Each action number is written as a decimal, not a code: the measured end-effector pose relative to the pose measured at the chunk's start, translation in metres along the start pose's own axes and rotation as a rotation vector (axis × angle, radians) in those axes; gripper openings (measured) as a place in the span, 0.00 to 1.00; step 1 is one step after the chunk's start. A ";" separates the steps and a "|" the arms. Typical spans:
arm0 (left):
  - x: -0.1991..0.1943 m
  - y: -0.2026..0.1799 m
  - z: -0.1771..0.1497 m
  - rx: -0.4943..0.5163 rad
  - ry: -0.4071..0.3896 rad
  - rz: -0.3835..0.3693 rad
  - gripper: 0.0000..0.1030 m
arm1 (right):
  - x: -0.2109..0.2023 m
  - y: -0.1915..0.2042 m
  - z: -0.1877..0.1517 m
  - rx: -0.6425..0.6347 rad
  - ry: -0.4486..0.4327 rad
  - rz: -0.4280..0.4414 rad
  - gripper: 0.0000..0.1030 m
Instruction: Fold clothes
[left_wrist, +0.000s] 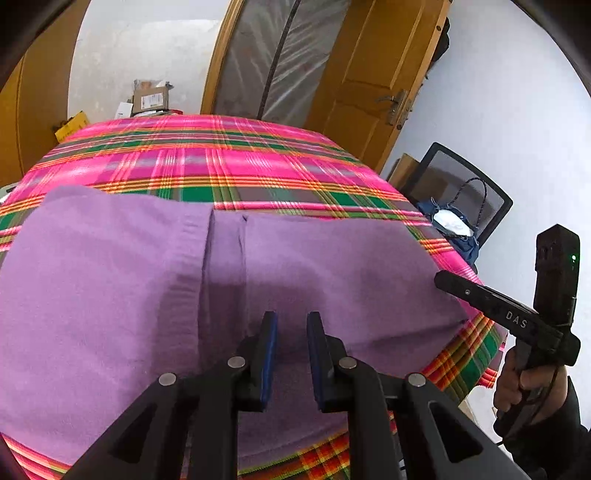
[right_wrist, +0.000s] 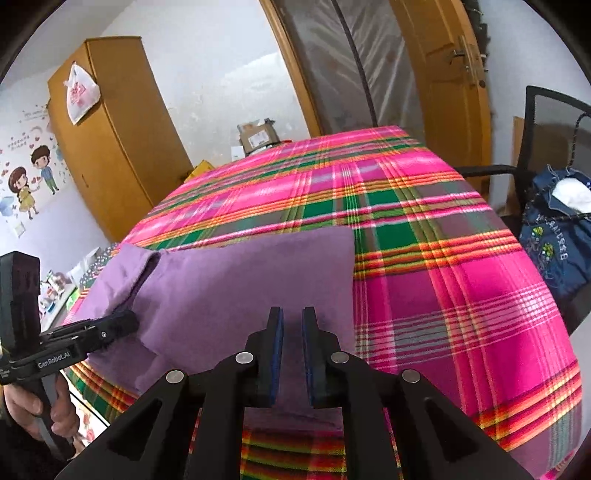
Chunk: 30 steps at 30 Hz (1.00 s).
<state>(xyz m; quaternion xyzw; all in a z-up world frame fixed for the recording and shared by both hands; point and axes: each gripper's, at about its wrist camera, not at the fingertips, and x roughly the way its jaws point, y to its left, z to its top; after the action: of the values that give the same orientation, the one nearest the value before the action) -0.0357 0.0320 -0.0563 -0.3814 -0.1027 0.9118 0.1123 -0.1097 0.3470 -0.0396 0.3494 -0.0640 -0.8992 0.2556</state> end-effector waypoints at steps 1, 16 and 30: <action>0.000 0.000 0.000 0.003 0.000 0.003 0.16 | 0.000 -0.001 0.000 0.003 0.003 -0.001 0.10; 0.013 -0.002 0.021 0.003 0.025 0.024 0.16 | 0.007 -0.001 0.015 -0.017 0.015 -0.018 0.11; 0.018 0.000 0.016 0.003 0.025 0.024 0.16 | 0.016 -0.009 0.007 0.021 0.047 0.014 0.11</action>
<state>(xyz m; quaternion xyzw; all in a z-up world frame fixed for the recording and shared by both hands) -0.0592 0.0357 -0.0574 -0.3937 -0.0951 0.9085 0.1031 -0.1283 0.3463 -0.0463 0.3728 -0.0696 -0.8881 0.2596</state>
